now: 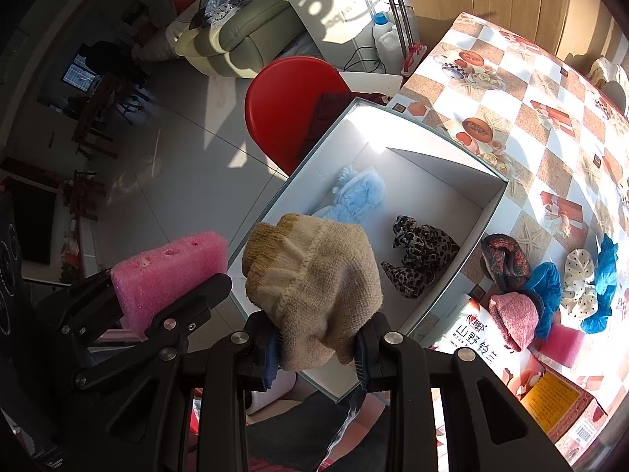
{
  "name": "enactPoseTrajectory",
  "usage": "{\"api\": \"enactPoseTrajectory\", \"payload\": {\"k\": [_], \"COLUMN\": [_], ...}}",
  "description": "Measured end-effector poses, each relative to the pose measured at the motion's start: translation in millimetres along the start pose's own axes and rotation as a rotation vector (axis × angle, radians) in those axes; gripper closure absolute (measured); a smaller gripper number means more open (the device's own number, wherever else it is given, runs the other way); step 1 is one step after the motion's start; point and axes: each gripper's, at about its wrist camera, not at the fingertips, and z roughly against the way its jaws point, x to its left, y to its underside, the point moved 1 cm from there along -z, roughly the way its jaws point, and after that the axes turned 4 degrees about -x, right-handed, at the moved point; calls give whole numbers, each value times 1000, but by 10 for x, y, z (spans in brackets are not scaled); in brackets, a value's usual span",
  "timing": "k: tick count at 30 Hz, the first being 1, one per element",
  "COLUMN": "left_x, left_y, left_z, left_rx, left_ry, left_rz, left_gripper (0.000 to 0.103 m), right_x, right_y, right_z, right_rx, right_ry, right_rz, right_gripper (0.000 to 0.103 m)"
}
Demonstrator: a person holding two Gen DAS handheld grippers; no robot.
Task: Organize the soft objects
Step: 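Carry the pink sponge and beige sock over the white box with both tools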
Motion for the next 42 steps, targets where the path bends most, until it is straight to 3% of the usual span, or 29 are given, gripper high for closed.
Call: {"api": "enactPoseTrajectory", "payload": {"k": [27,42], "left_x": [40,1], "left_y": [23,4], "left_z": [-9,-201], "left_rx": [-8,49], "left_ry": [-9,-5], "left_rz": [17,-28], "left_gripper": [81,81], "right_x": [-28,-134], "right_y": [-2,-77], "right_z": [12,-124], "right_rx": [-13,26], "right_ry": [11,42], "right_rz": [-10,-29], "right_gripper": [72,71]}}
